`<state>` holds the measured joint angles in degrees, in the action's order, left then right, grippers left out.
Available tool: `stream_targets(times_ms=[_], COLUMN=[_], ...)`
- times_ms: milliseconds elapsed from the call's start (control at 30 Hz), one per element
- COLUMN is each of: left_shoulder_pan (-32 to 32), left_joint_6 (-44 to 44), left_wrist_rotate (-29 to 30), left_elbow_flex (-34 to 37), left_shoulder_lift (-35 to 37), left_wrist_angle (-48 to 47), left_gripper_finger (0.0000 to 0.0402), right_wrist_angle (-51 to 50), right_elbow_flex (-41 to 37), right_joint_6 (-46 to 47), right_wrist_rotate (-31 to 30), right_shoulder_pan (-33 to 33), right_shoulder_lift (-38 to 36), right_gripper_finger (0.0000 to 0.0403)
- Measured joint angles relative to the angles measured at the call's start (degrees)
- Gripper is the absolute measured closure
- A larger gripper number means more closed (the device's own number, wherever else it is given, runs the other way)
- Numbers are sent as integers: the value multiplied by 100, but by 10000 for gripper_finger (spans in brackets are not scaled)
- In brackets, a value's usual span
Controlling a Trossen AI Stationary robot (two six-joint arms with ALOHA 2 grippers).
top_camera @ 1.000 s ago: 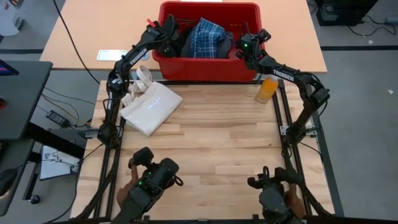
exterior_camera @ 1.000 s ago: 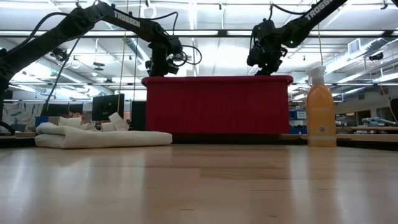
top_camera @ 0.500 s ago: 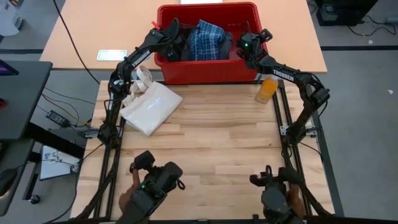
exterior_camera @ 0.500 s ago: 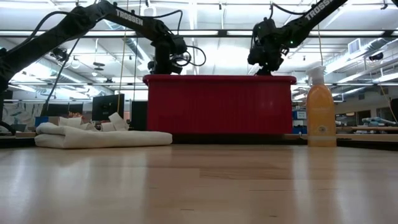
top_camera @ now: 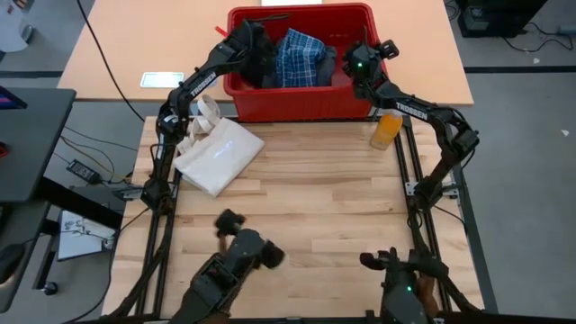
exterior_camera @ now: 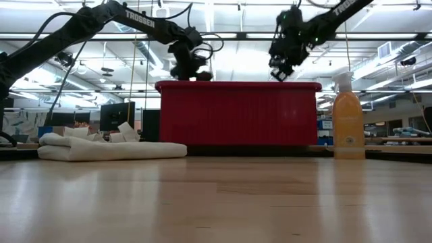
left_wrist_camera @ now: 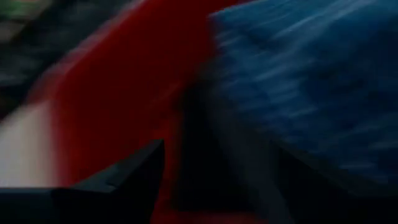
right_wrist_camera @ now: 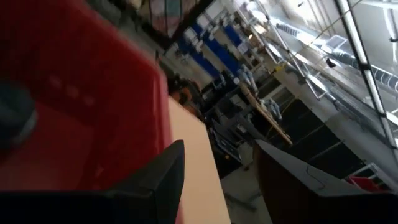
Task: Fold Laundry from Bin
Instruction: Remove the blue shorts from the red organizer bin
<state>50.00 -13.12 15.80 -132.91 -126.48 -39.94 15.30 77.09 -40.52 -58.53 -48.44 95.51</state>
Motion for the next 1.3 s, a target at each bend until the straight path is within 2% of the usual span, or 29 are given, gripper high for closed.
stream_targets(times_ms=[133,200,267,400,433,500,700,833,933,1000,1100,1200,1300], left_shoulder_pan=[-11,-18,-44,-193,-259,-336,-627,-851,-916,-920,-943,-924,-845], left_joint_6=[995,1442,1789,1851,1809,1823,1696,1071,905,874,539,396,815], left_wrist_rotate=[-2037,-2497,-2599,-2552,-2459,-2312,-1904,-1005,-681,-524,115,232,219], left_elbow_flex=[-3,-6,-4,-6,-15,-14,-10,-15,-27,-24,-39,-43,-43], left_shoulder_lift=[-50,-103,-145,-203,-249,-290,-529,-871,-1109,-1313,-1447,-1522,-1532], left_wrist_angle=[194,340,404,796,953,1025,1721,2402,2946,3087,3187,3079,3091], left_gripper_finger=[112,112,112,111,111,111,98,75,62,58,56,56,56], right_wrist_angle=[-90,-507,-1219,-2431,-2593,-2874,-3448,-3732,-3808,-3888,-3943,-3950,-3948], right_elbow_flex=[268,423,574,718,718,712,709,707,709,707,707,707,707], right_joint_6=[41,361,1150,3408,3762,4059,4382,4405,4405,4411,4456,4685,4744], right_wrist_rotate=[626,1072,1713,3936,4379,4889,5057,5025,4996,4932,4899,4842,4649], right_shoulder_pan=[181,297,387,319,267,210,303,481,663,782,970,1140,1274], right_shoulder_lift=[-396,-619,-881,-1305,-1349,-1379,-1539,-1619,-1662,-1649,-1645,-1645,-1645], right_gripper_finger=[206,206,206,206,206,206,206,206,206,206,206,206,206])
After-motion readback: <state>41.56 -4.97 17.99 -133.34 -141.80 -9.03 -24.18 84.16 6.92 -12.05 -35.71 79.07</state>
